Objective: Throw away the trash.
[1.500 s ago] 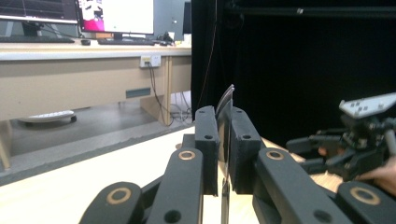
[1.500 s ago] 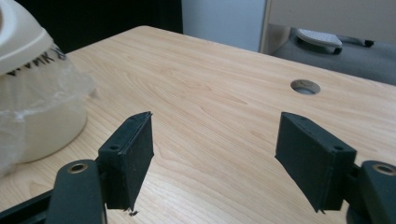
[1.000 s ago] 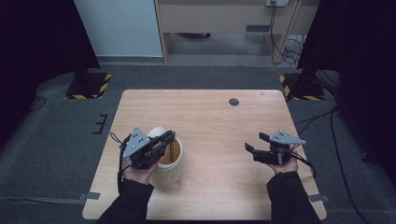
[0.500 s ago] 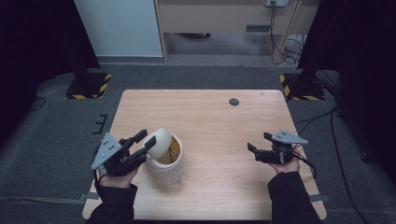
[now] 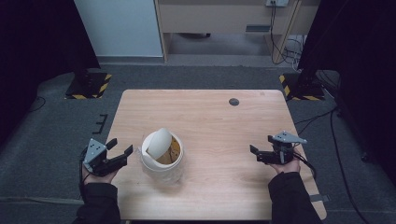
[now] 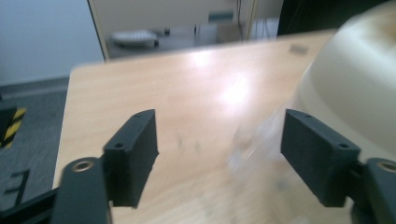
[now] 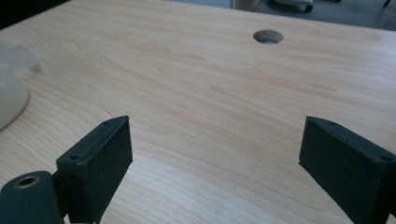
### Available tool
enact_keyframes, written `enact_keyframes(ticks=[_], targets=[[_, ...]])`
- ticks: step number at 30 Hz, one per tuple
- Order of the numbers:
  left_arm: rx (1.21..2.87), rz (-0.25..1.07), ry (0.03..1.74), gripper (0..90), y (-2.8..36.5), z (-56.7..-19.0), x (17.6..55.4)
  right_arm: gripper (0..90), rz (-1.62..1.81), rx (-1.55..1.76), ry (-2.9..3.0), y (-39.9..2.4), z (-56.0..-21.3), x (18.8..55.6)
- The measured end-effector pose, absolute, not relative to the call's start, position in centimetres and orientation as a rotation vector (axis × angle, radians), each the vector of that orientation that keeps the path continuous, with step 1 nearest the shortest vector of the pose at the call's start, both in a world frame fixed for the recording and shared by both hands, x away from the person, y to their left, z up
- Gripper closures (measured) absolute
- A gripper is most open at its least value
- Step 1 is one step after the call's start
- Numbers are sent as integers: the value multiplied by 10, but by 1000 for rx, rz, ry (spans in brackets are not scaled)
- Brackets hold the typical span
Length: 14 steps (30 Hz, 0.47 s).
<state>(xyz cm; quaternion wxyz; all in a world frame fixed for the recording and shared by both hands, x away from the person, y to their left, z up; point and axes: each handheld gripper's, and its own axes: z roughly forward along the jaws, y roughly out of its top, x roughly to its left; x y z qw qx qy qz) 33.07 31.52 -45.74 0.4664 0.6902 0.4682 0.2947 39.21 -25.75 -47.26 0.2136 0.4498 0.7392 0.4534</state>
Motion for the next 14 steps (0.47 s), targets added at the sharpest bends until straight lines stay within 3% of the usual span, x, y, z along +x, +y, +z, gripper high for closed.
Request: enact_keyframes(ticks=[7, 14], targets=[[1887, 529, 1327, 172, 323, -498, 352, 84, 1156, 1298, 2102, -264, -487, 400], [2005, 495, 1398, 131, 321, -515, 357, 64, 1087, 1374, 2128, -275, -500, 407]])
